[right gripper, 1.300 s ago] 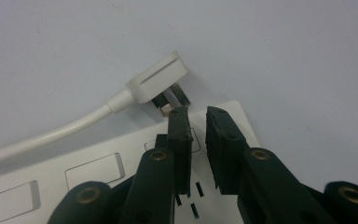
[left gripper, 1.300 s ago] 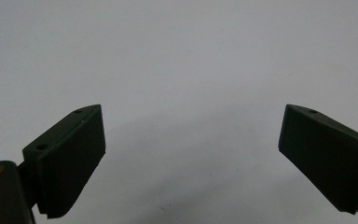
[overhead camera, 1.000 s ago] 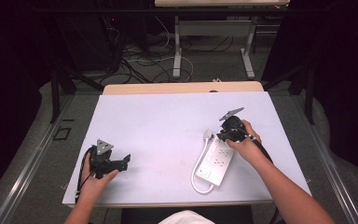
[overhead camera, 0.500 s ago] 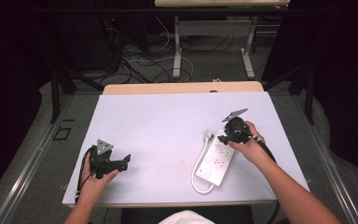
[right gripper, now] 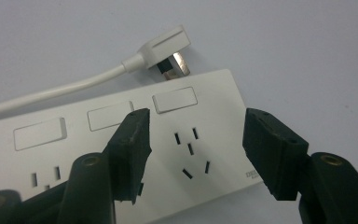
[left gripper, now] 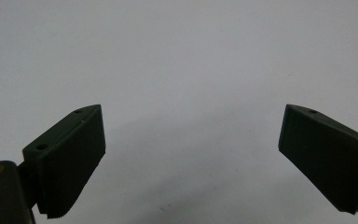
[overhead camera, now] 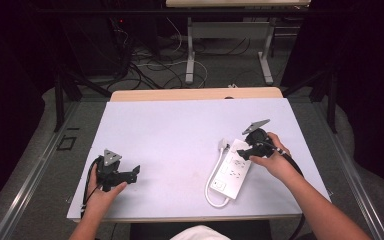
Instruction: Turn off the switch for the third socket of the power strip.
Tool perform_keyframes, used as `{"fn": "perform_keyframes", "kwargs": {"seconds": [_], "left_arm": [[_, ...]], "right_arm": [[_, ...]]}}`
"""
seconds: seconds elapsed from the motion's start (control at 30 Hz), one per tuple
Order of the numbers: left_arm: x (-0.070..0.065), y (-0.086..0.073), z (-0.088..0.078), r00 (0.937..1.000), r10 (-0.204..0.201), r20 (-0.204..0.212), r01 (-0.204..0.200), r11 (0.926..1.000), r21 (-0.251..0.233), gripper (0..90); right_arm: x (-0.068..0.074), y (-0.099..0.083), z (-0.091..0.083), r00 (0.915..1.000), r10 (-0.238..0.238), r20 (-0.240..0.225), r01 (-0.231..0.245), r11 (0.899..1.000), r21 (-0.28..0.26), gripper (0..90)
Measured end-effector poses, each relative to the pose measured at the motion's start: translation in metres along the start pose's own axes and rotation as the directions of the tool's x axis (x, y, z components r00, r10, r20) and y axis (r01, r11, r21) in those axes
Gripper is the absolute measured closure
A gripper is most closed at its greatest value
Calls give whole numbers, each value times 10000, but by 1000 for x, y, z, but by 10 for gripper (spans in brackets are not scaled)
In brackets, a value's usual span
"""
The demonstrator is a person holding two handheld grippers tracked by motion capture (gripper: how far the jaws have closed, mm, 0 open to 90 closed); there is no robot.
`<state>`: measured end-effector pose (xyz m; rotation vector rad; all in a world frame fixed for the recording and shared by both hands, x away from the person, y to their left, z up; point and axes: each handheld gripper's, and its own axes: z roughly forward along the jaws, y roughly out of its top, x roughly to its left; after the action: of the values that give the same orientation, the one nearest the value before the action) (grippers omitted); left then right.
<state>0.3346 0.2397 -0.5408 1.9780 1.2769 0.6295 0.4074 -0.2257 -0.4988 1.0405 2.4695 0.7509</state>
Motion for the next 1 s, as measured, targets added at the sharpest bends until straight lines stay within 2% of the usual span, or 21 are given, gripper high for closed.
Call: {"fn": "perform_keyframes", "kwargs": {"seconds": [0.1, 0.13, 0.27, 0.33, 0.37, 0.53, 0.67, 0.7, 0.73, 0.77, 0.8, 1.0], "left_arm": [[0, 0, 0, 10000, 7, 6, -7, 10000, -6, 70], [0, 0, 0, 10000, 7, 6, -7, 10000, -6, 70], [0, 0, 0, 10000, 3, 6, -3, 10000, -22, 70], [0, 0, 0, 10000, 9, 15, -9, 10000, -19, 70], [0, 0, 0, 10000, -2, 2, 2, 10000, -25, 70], [0, 0, 0, 10000, 73, -49, -73, 10000, 13, 70], [0, 0, 0, 10000, 13, 0, -13, 10000, 3, 70], [0, 0, 0, 10000, 27, -8, -27, 10000, 5, 70], [-1, 0, 0, 10000, -20, 13, 20, 10000, -6, 70], [-1, 0, 0, 10000, -54, 24, 54, 10000, -14, 70], [-1, 0, 0, 10000, -34, 23, 34, 10000, -10, 70], [-1, 0, -1, 10000, 13, 5, -13, 10000, 29, 70]], "right_arm": [[1, -2, -4, 9998, 171, -42, -171, 9998, 45, 392], [2, -3, -5, 9999, 98, 31, -97, 9999, -87, 390], [2, -6, -11, 9999, -19, 114, 19, 10000, -64, 377], [2, -7, -14, 10000, 0, -25, -1, 9999, -150, 356], [3, -8, -15, 9998, 52, 196, -49, 9999, -145, 346], [4, -11, -24, 9999, 79, 151, -76, 9998, -161, 342], [7, -14, -29, 9994, 317, 163, -313, 9992, -229, 330], [7, -15, -30, 9998, 172, 56, -170, 9996, -213, 330], [8, -16, -31, 9995, 288, 127, -284, 9993, -255, 330], [8, -17, -33, 9998, 171, 140, -168, 9996, -207, 329], [9, -17, -34, 9998, 195, 40, -194, 9995, -232, 317], [15, -22, -41, 9993, 313, 185, -304, 9983, -489, 195]]}}
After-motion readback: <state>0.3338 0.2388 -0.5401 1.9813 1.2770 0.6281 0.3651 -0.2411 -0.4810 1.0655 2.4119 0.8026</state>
